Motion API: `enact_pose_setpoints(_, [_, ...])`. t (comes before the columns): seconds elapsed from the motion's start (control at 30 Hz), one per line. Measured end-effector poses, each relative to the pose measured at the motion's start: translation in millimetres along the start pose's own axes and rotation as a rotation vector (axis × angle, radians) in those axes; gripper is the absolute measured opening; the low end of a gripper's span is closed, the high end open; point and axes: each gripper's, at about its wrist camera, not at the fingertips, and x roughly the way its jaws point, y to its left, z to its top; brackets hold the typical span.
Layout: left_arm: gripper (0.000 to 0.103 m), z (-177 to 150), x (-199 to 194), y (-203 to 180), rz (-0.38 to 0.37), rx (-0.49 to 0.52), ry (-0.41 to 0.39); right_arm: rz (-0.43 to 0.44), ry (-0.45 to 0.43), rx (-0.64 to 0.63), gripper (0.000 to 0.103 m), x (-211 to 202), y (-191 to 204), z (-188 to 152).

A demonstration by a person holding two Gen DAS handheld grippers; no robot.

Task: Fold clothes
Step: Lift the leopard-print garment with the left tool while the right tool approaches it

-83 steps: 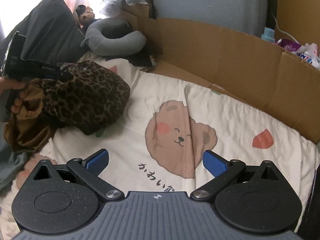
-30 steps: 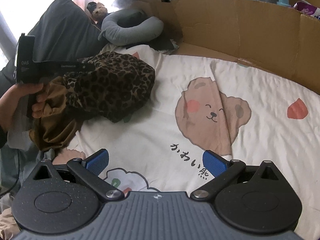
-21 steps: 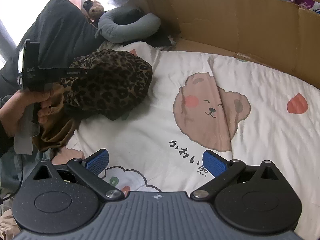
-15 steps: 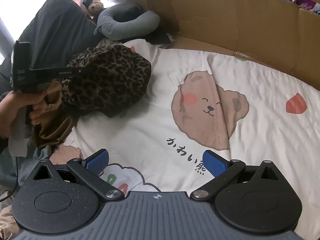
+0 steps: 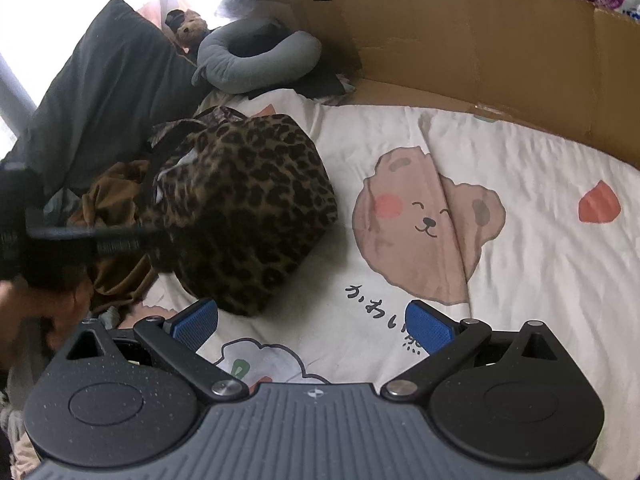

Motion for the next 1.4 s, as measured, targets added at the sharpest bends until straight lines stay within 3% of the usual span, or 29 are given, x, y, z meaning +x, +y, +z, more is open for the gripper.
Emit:
enact_pose_setpoints(0.37, [0.0, -26.7, 16.4, -45.0, -0.204, 0.055, 0.108, 0.002, 0.021, 0.068, 0.092, 2.6, -12.2, -1.2])
enact_pose_setpoints(0.63, [0.001, -39.0, 14.4, -61.5, -0.293, 0.088, 0.167, 0.016, 0.034, 0.101, 0.092, 6.9, -15.3, -0.3])
enact_pose_setpoints(0.7, [0.007, -39.7, 10.9, -62.2, -0.333, 0.089, 0.182, 0.023, 0.037, 0.099, 0.092, 8.8, -12.9, -0.1])
enact_pose_setpoints(0.77, [0.014, -38.3, 2.8, -61.0, -0.332, 0.1, 0.17, 0.026, 0.037, 0.089, 0.092, 9.2, -9.3, 0.5])
enact_pose_setpoints(0.87, [0.015, -34.5, -10.1, -50.3, -0.311, 0.085, 0.133, 0.024, 0.034, 0.082, 0.092, 7.8, -7.1, 0.9])
enact_pose_setpoints(0.97, [0.02, -20.7, -18.9, -37.6, -0.255, 0.057, 0.083, 0.014, 0.03, 0.087, 0.092, 6.3, -8.7, 1.1])
enact_pose_setpoints(1.1, [0.046, -4.1, -16.0, -23.6, -0.176, 0.024, 0.024, 0.009, 0.029, 0.09, 0.092, 6.7, -11.0, 1.7])
enact_pose_setpoints(1.23, [0.05, 6.1, -4.5, -0.4, -0.141, -0.083, 0.0, 0.007, 0.037, 0.093, 0.092, 10.2, -12.4, 1.5])
enact_pose_setpoints(1.4, [0.055, 13.8, 18.4, 7.7, -0.095, -0.134, -0.03, -0.002, 0.045, 0.08, 0.092, 12.9, -12.8, -1.0])
